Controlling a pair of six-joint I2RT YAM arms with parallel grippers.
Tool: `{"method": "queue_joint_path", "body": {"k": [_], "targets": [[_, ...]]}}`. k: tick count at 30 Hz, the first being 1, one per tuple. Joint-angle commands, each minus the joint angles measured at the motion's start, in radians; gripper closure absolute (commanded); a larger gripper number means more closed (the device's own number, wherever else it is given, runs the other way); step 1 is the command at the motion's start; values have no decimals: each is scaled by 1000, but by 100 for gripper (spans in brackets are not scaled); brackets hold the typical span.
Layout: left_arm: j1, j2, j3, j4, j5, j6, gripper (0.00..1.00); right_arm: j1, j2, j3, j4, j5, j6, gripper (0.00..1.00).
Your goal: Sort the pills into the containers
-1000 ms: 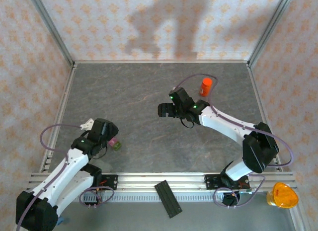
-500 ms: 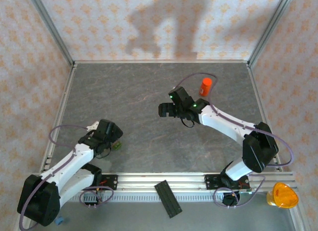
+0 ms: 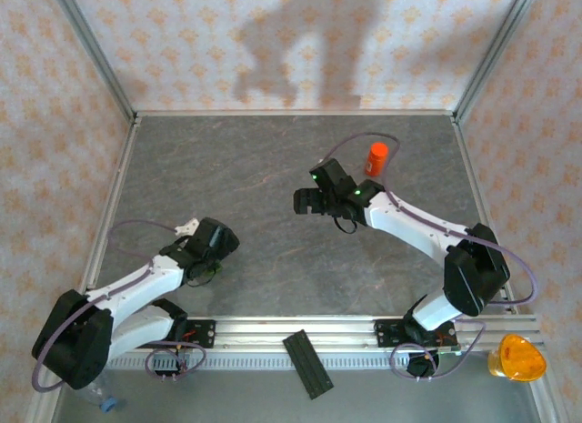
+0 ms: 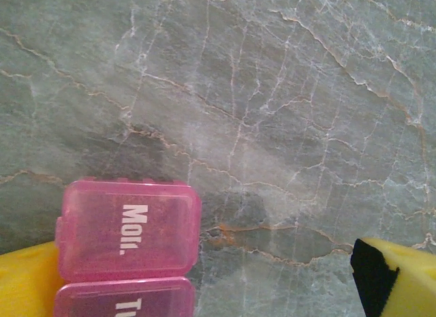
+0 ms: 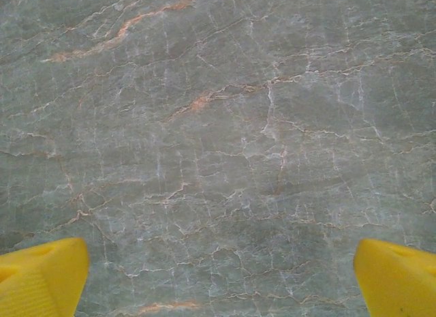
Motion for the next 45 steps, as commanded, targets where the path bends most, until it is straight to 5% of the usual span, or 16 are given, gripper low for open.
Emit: {"method": "queue_joint_path", "body": {"k": [1,18,31,36,45], "targets": [[-47,49,36,104,3,-49,0,-14,-28,14,-31,34,-19,1],[-225,325,219,267,-9,-100,0,-55,-61,-29,-40,34,-12,1],[-255,302,274,239,-39,-89,0,-55,-69,-32,-89,32,0,1],[-220,241,258,212,-68,-57,0,-36,-78,-49,-94,-28,88,0],[43,124,262,130,18,99,0,130,71,15,-74,-34,331,0]]}}
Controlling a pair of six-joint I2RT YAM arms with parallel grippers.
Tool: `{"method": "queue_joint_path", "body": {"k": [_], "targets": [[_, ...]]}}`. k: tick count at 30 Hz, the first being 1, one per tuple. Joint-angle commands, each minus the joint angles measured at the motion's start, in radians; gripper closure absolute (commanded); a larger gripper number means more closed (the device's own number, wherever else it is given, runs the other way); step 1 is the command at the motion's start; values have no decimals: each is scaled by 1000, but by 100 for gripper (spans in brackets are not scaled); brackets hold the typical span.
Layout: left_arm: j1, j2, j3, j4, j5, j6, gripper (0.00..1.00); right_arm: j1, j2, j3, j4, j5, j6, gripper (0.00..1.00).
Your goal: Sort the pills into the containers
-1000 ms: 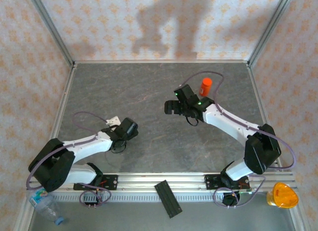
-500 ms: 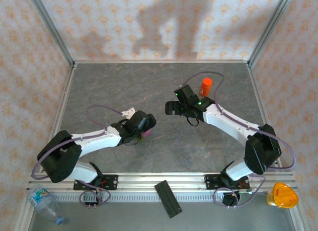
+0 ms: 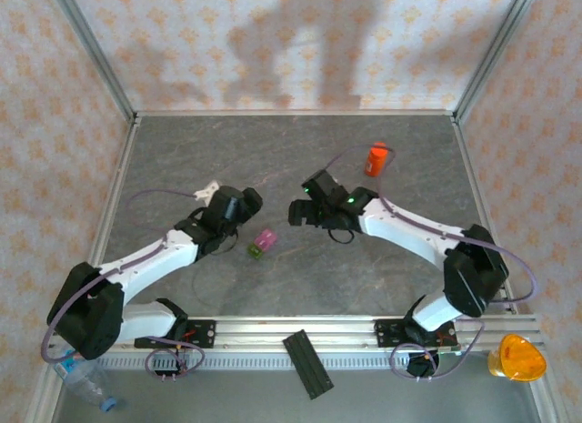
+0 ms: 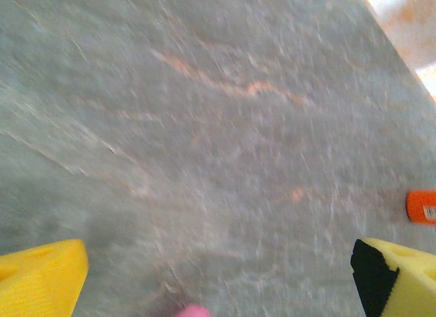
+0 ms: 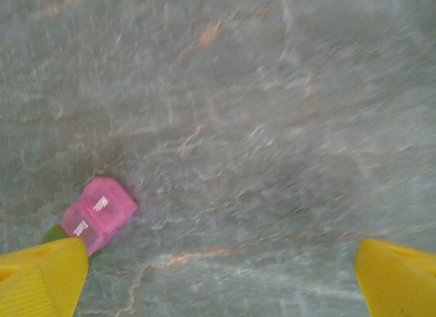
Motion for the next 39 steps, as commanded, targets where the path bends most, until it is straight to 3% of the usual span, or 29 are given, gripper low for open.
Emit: {"method": "queue_joint_path", "body": {"k": [1,8,13,25,39], "targets": [[93,-46,6,-95,21,118,0,52,72,43,5,6,149,0],[275,-97,36,-153,93,218,0,133,224,106,77,-11,296,0],[356,-116,34,-156,146,235,0,152,315,167,98,-42,354,0],[472,-119,20,-125,222,243,0,176,443,298,109,-108,412,0],[521,-120,3,-104,269,248,0,177,607,573,-10,-109,351,0]]}}
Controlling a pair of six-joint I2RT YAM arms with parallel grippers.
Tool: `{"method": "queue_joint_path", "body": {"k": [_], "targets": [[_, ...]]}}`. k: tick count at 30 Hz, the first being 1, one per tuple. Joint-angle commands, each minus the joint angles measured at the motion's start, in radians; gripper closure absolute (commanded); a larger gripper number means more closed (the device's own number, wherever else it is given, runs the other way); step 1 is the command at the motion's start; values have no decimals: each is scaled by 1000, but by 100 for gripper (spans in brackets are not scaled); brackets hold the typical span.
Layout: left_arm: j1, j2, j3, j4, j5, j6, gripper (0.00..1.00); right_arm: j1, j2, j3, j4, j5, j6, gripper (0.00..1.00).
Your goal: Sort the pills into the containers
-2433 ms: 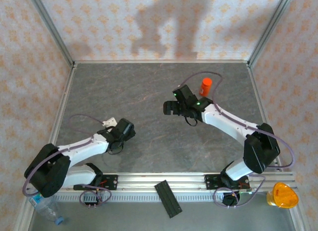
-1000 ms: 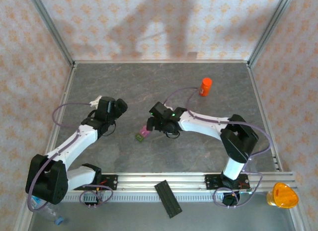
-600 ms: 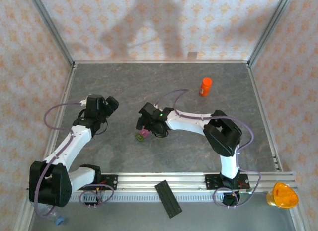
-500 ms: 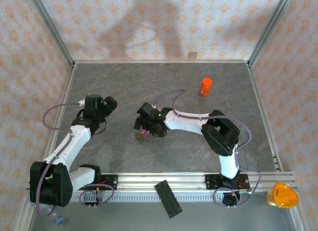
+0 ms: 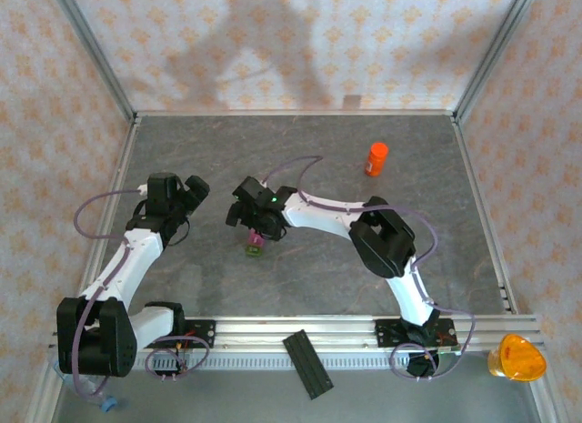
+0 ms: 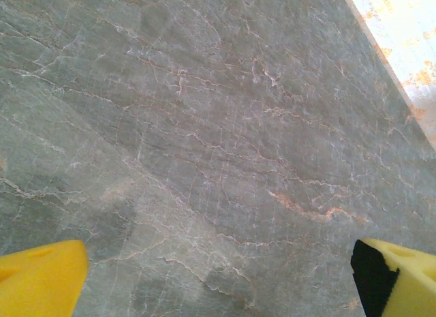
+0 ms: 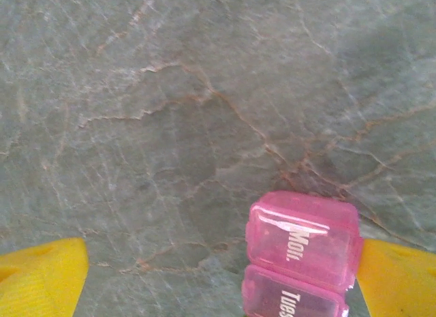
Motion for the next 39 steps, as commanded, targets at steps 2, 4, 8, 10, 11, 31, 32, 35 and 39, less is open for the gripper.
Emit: {"method": "queue_joint_path", "body": {"k": [2,4,8,10,11,31,32,35,39], "targets": [[18,-10,-7,17,17,13,0,3,49,104,-108,33,-61,0],[26,-8,-9,20,19,14,0,4,51,129,-158,66,-87,0],[48,-1,-7,25,33,15,0,16,22,115,-244,160,-117,2],[59,1,-8,32,41,15,0,38,20,123,-290,206,-144,3],[63,2,-8,35,45,14,0,51,25,131,-313,221,-156,3],[89,7,4,26,69,24,0,154,150,235,-418,277,-205,21],[89,7,5,25,71,25,0,154,153,237,-416,272,-206,22],[90,5,5,27,70,23,0,153,165,244,-415,262,-215,25],[90,4,3,28,73,20,0,154,173,245,-413,264,-220,29]]}}
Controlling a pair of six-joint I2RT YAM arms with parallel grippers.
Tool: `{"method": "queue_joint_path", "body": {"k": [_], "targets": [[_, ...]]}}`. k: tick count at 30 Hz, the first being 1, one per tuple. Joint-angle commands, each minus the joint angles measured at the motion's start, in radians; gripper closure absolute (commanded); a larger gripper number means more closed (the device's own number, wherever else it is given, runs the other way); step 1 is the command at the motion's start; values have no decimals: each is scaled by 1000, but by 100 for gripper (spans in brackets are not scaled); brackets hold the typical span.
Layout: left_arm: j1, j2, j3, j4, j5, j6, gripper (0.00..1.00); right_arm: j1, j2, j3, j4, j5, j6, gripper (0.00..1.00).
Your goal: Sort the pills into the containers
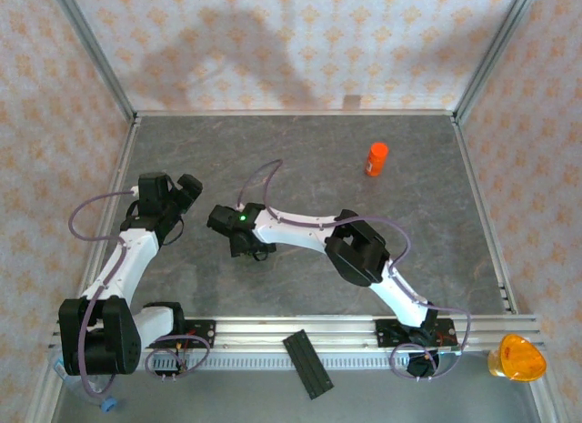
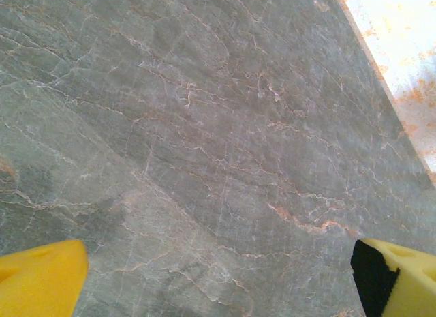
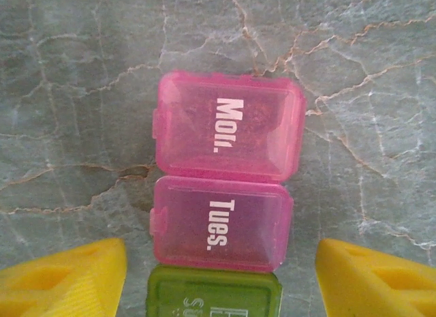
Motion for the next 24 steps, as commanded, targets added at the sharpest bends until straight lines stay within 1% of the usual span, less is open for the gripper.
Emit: {"method": "queue_joint_path", "body": {"k": [1,13,18,22,24], "targets": [[12,2,4,15,12,18,0,-2,13,19,-22,23,-14,31],[13,7,0,17,14,14,0,-2,25,17,-14,26,-27,37],[13,6,2,16,17,11,0,-2,22,9,-7,21,-30,45],[12,3,5,10,14,14,0,-2,-3,-24,18,17,-33,56],[11,-3,8,4,16,16,0,-2,-39,-54,39,30,-42,63]]}}
